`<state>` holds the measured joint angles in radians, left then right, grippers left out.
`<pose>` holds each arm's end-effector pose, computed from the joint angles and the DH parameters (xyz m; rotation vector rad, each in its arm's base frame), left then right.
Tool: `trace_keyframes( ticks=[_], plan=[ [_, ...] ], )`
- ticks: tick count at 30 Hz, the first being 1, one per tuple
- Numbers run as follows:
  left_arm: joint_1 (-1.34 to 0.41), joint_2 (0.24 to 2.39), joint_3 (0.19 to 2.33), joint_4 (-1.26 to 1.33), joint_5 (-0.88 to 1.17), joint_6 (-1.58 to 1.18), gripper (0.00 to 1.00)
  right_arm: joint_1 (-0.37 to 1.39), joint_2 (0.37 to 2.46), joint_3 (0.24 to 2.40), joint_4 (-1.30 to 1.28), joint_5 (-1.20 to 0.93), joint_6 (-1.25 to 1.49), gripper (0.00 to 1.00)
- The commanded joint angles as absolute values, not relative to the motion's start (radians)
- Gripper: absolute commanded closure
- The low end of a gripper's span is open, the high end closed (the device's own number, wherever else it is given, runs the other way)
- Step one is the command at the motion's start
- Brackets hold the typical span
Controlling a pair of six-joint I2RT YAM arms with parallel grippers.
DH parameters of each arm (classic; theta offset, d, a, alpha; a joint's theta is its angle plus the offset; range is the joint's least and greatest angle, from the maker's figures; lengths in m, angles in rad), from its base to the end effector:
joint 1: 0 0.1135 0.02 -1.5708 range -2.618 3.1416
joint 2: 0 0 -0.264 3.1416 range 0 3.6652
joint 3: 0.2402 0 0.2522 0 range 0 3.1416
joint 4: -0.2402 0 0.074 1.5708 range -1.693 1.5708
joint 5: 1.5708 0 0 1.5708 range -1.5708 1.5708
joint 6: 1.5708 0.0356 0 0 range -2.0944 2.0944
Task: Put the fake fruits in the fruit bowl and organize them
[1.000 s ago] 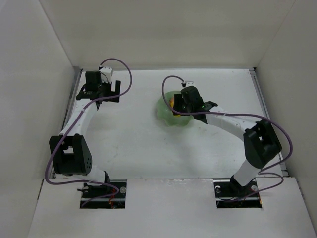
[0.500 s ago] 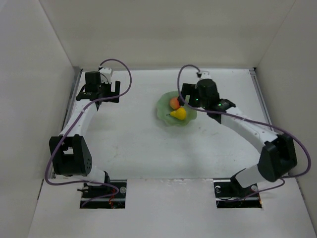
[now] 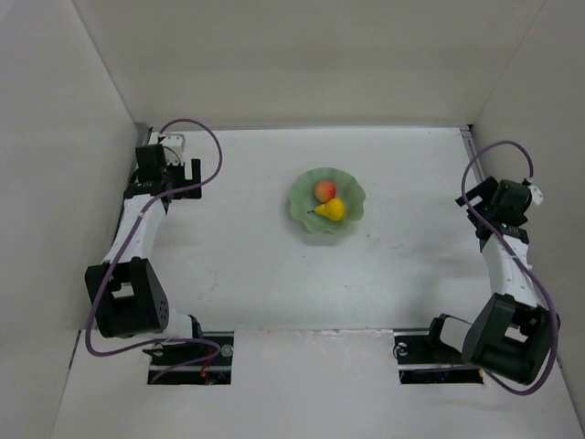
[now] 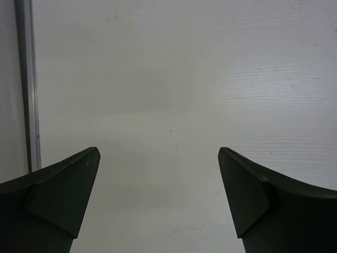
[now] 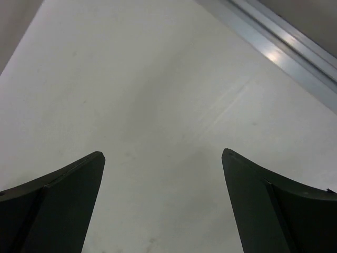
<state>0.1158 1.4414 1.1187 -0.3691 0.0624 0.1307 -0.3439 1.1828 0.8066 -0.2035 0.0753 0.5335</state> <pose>0.3197 0.0350 0.2846 0.0500 2.2611 0.0607 0.2454 -0.0907 0.2637 0.9521 1.9263 0.0294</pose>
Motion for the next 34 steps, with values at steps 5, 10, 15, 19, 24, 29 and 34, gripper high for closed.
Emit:
trace_keyframes(
  ticks=[5,10,15,19,24,29,34],
  plan=[
    [0.114,1.385,1.083,-0.342,0.077,0.135,0.00,-0.398,1.124,0.770,-0.124,-0.020,0.624,0.00],
    [0.110,1.385,1.092,-0.345,0.077,0.132,0.00,-0.367,1.154,0.785,-0.137,-0.038,0.617,0.00],
    [0.120,1.381,1.080,-0.336,0.077,0.126,0.00,-0.370,1.134,0.762,-0.133,-0.038,0.601,0.00],
    [0.127,1.378,1.078,-0.328,0.077,0.118,0.00,-0.374,1.126,0.755,-0.129,-0.040,0.604,0.00],
    [0.139,1.379,1.089,-0.316,0.067,0.115,0.00,-0.366,1.135,0.759,-0.130,-0.041,0.601,0.00],
    [0.150,1.378,1.095,-0.316,0.064,0.110,0.00,-0.366,1.140,0.759,-0.127,-0.043,0.601,0.00],
    [0.145,1.367,1.126,-0.367,0.098,0.109,0.00,-0.360,1.155,0.767,-0.127,-0.054,0.601,0.00]
  ],
)
